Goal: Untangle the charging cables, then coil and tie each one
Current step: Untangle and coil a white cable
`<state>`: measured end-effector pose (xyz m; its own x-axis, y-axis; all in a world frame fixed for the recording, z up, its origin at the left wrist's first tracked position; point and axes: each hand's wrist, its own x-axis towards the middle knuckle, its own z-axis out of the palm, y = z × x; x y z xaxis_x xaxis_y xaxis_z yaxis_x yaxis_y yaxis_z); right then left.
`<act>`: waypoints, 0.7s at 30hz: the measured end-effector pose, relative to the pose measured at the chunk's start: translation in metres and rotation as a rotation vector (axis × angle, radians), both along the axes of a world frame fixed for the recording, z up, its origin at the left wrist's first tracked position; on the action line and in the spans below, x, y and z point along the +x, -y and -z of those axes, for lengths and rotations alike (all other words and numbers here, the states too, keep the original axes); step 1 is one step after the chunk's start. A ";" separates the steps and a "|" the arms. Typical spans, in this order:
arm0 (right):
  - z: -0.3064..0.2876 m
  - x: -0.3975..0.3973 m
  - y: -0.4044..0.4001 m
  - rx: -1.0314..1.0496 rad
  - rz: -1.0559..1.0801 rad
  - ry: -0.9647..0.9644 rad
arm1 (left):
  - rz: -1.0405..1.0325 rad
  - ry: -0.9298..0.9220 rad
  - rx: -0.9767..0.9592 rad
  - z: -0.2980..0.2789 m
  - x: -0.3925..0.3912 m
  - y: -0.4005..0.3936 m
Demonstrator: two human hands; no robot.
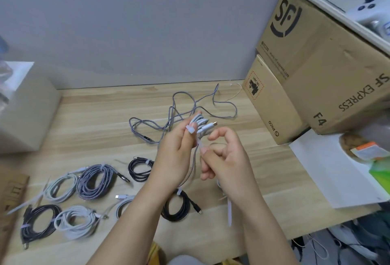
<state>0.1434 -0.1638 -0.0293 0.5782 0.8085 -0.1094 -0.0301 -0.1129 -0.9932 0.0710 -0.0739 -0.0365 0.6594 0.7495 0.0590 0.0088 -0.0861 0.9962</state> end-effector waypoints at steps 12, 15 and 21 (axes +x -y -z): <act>-0.012 -0.009 0.008 0.288 -0.051 0.473 | 0.045 -0.016 -0.061 0.004 -0.004 -0.003; -0.018 -0.016 0.012 0.391 -0.108 0.277 | 0.044 -0.038 -0.051 0.004 -0.004 -0.003; -0.027 -0.026 0.016 0.440 -0.119 0.069 | -0.042 0.028 -0.040 0.001 -0.007 -0.012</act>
<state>0.1178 -0.1795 -0.0019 0.4724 0.8307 0.2945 0.0259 0.3210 -0.9467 0.0639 -0.0615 -0.0371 0.6258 0.7786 0.0466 -0.0162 -0.0468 0.9988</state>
